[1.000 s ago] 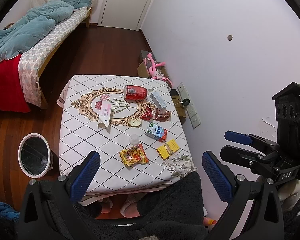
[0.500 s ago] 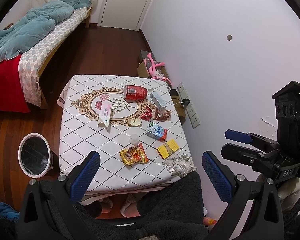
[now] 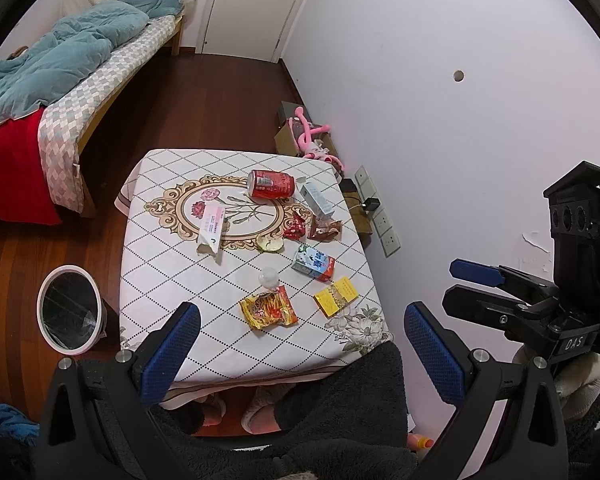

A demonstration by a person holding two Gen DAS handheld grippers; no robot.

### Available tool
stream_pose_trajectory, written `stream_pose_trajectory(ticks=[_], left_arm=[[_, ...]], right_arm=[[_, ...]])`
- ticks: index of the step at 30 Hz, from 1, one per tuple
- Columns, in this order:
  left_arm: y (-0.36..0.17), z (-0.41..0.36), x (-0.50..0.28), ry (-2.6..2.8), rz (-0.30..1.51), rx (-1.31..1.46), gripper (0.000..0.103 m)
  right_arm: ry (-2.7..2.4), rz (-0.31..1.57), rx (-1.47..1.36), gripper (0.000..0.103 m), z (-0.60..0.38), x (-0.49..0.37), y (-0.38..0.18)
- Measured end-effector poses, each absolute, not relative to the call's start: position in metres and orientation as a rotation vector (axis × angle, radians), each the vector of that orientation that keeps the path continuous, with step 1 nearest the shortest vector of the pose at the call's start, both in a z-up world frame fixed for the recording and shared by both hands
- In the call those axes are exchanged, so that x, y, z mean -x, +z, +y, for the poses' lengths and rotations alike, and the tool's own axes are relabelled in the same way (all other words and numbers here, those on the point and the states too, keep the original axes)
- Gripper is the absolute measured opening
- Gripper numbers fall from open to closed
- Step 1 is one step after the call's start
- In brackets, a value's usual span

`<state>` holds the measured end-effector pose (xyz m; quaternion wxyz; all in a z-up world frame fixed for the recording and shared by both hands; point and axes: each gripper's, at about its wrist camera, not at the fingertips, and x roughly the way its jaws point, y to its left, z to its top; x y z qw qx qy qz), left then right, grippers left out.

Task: Collect trash
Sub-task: 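Grasp the yellow chip bag with left gripper while right gripper grasps yellow cigarette box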

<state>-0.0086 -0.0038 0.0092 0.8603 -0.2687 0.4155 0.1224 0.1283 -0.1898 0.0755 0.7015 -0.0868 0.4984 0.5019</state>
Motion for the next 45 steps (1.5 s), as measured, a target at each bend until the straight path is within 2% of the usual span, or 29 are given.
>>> stream_pose_trajectory(ticks=[13, 19, 23, 29, 31, 32, 34, 36, 40, 42, 44, 45], left_arm=[[0.007, -0.003, 0.013, 0.260, 0.871, 0.560, 0.103], [-0.026, 0.010, -0.004, 0.468, 0.874, 0.447, 0.103], [-0.090, 0.033, -0.030, 0.566, 0.961, 0.450, 0.103], [-0.205, 0.050, -0.070, 0.554, 1.168, 0.587, 0.103], [-0.235, 0.048, -0.080, 0.555, 1.225, 0.619, 0.103], [-0.245, 0.046, -0.083, 0.550, 1.248, 0.640, 0.103], [-0.269, 0.042, -0.091, 0.516, 1.289, 0.708, 0.101], [-0.285, 0.037, -0.099, 0.485, 1.315, 0.750, 0.087], [-0.304, 0.025, -0.113, 0.461, 1.344, 0.786, 0.080], [-0.309, 0.021, -0.120, 0.464, 1.353, 0.779, 0.058], [-0.311, 0.013, -0.125, 0.488, 1.373, 0.736, 0.041], [-0.309, 0.010, -0.126, 0.497, 1.372, 0.717, 0.038]], right_arm=[[1.124, 1.105, 0.192, 0.103, -0.191, -0.123, 0.074], [1.047, 1.095, 0.103, 0.103, -0.199, -0.133, 0.062], [0.842, 1.142, 0.011, 0.103, -0.207, -0.163, 0.010], [0.506, 1.338, -0.089, 0.103, -0.213, -0.226, -0.132], [0.424, 1.381, -0.099, 0.096, -0.213, -0.239, -0.171], [0.383, 1.390, -0.099, 0.087, -0.215, -0.245, -0.188], [0.319, 1.410, -0.107, 0.085, -0.215, -0.255, -0.215], [0.277, 1.434, -0.143, 0.085, -0.214, -0.260, -0.236], [0.242, 1.441, -0.147, 0.085, -0.206, -0.269, -0.255], [0.236, 1.440, -0.137, 0.085, -0.200, -0.272, -0.259], [0.230, 1.440, -0.121, 0.085, -0.194, -0.276, -0.265], [0.218, 1.437, -0.102, 0.084, -0.190, -0.276, -0.268]])
